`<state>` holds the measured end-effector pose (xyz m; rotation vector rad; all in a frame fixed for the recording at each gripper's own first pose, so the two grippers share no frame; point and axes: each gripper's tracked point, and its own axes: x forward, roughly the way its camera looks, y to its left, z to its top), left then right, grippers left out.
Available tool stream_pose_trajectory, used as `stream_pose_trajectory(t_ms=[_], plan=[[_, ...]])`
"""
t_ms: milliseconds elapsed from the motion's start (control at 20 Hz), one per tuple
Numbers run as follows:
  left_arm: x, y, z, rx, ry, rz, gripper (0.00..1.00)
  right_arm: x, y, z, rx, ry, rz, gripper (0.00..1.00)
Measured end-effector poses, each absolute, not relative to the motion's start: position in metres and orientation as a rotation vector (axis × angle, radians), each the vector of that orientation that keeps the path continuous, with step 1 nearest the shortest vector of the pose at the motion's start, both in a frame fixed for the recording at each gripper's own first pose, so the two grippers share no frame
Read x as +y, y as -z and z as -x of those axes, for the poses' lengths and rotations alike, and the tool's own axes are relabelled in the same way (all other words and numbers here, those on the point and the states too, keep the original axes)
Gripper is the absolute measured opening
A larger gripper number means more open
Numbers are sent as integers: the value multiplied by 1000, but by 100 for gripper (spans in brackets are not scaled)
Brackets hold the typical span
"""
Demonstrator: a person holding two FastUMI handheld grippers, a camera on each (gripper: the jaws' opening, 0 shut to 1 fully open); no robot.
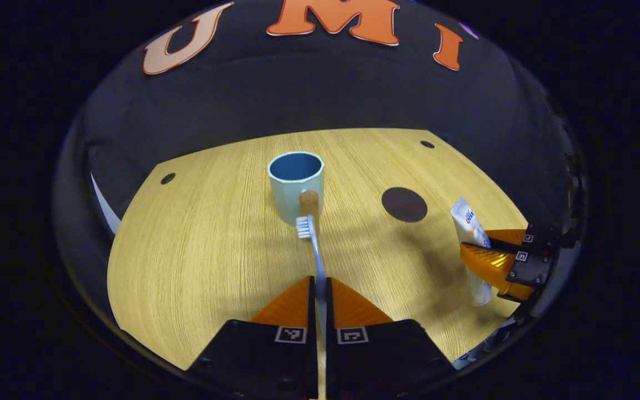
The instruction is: Put the toothbrush and toothpaste on the desktop into the cup, then pick up the cup and place it on the coaster on the desktop.
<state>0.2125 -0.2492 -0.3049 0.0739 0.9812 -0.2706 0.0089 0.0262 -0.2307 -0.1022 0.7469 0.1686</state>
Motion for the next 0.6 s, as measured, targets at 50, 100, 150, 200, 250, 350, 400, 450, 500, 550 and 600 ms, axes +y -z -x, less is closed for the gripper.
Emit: stream_pose_trajectory(t_ms=[50,100,150,200,250,350,400,450,500,550,600], plan=[[-248,299,-219,950,265,-83,6,26,224,-9,708,-160,111,13],[-247,292,-227,916,263,-88,6,25,224,-7,686,-161,130,12],[-247,285,-230,884,261,-84,6,24,224,-7,662,-156,136,12],[-248,278,-233,852,266,-76,6,25,218,-10,640,-155,139,13],[-247,269,-233,816,264,-75,6,26,212,-12,620,-152,138,12],[-239,250,-238,738,249,-92,5,29,199,-19,581,-139,126,12],[-237,241,-241,703,242,-94,5,30,196,-26,565,-135,113,13],[-235,233,-246,665,236,-89,6,32,193,-31,553,-138,103,12],[-232,225,-250,635,228,-98,5,33,189,-36,540,-140,106,12],[-225,218,-251,604,212,-117,5,30,185,-41,526,-131,111,13],[-221,213,-253,574,205,-115,6,29,181,-45,507,-124,114,13]])
